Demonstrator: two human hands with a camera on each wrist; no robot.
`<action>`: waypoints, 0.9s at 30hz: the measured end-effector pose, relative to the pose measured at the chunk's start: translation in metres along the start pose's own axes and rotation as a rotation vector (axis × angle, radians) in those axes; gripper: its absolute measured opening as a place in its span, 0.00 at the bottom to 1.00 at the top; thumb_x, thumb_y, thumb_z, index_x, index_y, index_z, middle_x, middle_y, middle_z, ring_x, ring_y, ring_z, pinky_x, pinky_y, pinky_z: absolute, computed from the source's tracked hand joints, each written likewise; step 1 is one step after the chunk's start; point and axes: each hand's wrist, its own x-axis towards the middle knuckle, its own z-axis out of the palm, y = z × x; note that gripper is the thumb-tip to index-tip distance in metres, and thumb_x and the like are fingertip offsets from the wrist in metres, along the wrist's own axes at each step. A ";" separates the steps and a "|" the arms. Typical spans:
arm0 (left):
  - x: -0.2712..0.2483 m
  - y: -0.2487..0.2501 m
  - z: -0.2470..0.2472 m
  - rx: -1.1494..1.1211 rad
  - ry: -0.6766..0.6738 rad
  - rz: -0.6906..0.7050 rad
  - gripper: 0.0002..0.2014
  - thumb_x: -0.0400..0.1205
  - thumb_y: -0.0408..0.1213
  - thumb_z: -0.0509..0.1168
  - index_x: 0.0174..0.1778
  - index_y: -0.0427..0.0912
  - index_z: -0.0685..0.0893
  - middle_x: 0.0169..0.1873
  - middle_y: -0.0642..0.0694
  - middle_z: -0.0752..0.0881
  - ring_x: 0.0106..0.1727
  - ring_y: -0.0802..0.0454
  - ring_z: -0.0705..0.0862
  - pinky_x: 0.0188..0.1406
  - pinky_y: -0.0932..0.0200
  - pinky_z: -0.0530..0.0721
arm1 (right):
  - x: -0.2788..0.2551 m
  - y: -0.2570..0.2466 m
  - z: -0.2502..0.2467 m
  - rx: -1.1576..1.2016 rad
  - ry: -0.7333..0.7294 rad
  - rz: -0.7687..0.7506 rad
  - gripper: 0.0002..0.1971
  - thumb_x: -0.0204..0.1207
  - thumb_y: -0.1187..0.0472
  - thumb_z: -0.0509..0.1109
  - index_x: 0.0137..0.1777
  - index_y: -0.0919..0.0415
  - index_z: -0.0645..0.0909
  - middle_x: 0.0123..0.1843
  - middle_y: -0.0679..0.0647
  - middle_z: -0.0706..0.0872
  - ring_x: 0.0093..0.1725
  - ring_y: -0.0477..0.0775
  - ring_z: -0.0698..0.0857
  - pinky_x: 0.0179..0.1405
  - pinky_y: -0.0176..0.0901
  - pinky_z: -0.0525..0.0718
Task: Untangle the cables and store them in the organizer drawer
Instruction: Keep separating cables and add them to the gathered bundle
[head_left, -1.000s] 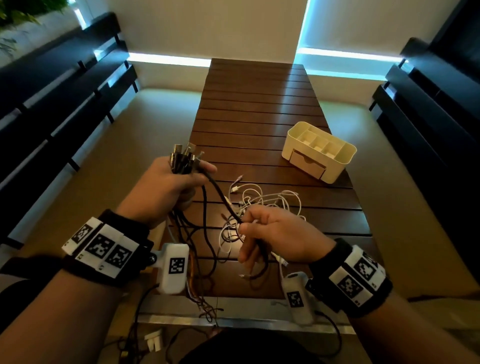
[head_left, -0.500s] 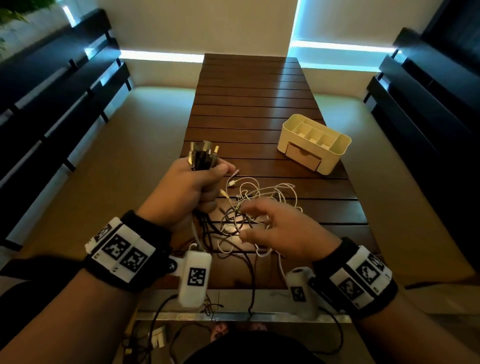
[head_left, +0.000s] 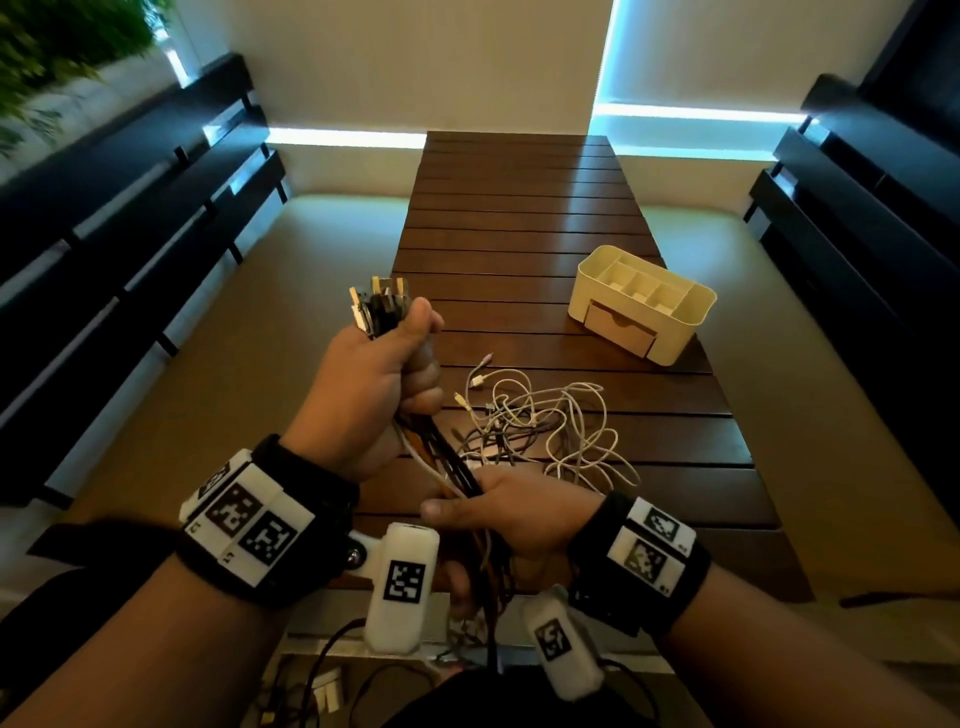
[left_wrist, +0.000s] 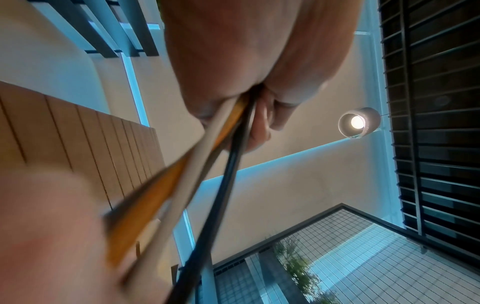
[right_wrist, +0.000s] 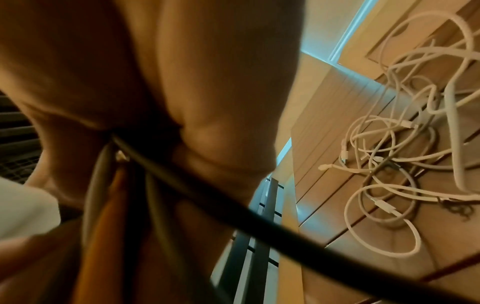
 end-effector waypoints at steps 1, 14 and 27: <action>0.001 -0.001 -0.004 -0.004 0.026 -0.008 0.10 0.90 0.41 0.58 0.45 0.42 0.77 0.23 0.53 0.61 0.21 0.59 0.58 0.17 0.66 0.64 | 0.002 0.000 -0.003 -0.014 0.009 -0.004 0.10 0.86 0.54 0.63 0.49 0.58 0.83 0.35 0.54 0.88 0.36 0.54 0.89 0.43 0.47 0.90; 0.002 -0.026 -0.034 0.058 0.186 -0.074 0.10 0.89 0.40 0.59 0.42 0.42 0.74 0.26 0.49 0.59 0.22 0.57 0.57 0.18 0.64 0.62 | 0.042 0.034 -0.092 -0.241 0.626 -0.123 0.09 0.81 0.55 0.72 0.57 0.55 0.84 0.56 0.54 0.89 0.54 0.51 0.88 0.58 0.52 0.89; 0.021 -0.023 -0.043 0.104 0.166 -0.065 0.09 0.83 0.43 0.63 0.43 0.41 0.75 0.28 0.48 0.59 0.23 0.56 0.57 0.19 0.64 0.62 | 0.075 0.046 -0.122 -0.815 0.647 0.084 0.09 0.83 0.52 0.68 0.53 0.54 0.87 0.49 0.48 0.88 0.47 0.48 0.87 0.53 0.48 0.89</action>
